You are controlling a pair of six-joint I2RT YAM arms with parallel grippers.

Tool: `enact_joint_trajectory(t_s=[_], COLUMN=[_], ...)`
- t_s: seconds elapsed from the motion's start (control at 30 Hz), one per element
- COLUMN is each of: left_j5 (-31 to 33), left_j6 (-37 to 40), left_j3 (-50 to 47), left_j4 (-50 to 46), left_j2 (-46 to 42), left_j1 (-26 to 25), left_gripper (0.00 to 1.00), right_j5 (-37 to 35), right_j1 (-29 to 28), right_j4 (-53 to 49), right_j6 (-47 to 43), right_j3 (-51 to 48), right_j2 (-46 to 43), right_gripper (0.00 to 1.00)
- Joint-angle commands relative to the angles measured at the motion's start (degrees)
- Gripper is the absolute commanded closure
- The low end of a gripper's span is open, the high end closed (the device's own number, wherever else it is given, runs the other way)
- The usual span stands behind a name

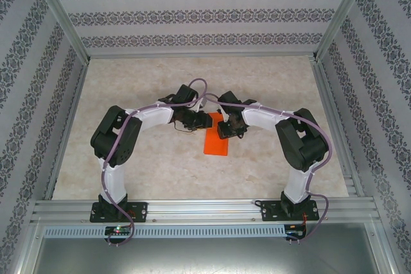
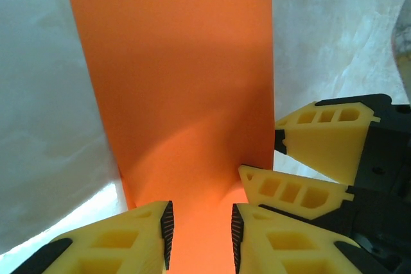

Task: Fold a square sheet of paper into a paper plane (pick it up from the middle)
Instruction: Hold the square sheet of paper at the center of the table.

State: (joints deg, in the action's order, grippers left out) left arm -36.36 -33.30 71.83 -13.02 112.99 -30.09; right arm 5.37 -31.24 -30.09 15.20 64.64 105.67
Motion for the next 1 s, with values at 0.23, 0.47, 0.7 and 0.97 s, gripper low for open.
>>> enact_joint_trajectory(t_s=[0.23,0.47,0.7,0.97], left_j5=[-1.5,-1.5,-1.3,-1.2], left_j6=[0.2,0.5,0.9,1.1], left_j3=[2.0,2.2,2.8,3.2], left_j4=[0.4,0.0,-0.5,-0.6], left_j2=[2.7,3.6,4.5,5.5], left_j1=[-1.1,-1.4,-1.6,-1.6], left_gripper=[0.71,0.71,0.71,0.71], right_j5=[2.3,3.3,4.9,5.2], right_j1=[0.7,1.4,2.1,2.6], right_j4=[2.5,3.5,4.7,4.9], right_j6=[0.1,0.2,0.4,0.2], right_j3=[-2.8,-3.8,-4.7,-5.2], right_j2=[-0.6,-1.5,-2.1,-2.6], right_gripper=[0.60,0.59,0.58,0.57])
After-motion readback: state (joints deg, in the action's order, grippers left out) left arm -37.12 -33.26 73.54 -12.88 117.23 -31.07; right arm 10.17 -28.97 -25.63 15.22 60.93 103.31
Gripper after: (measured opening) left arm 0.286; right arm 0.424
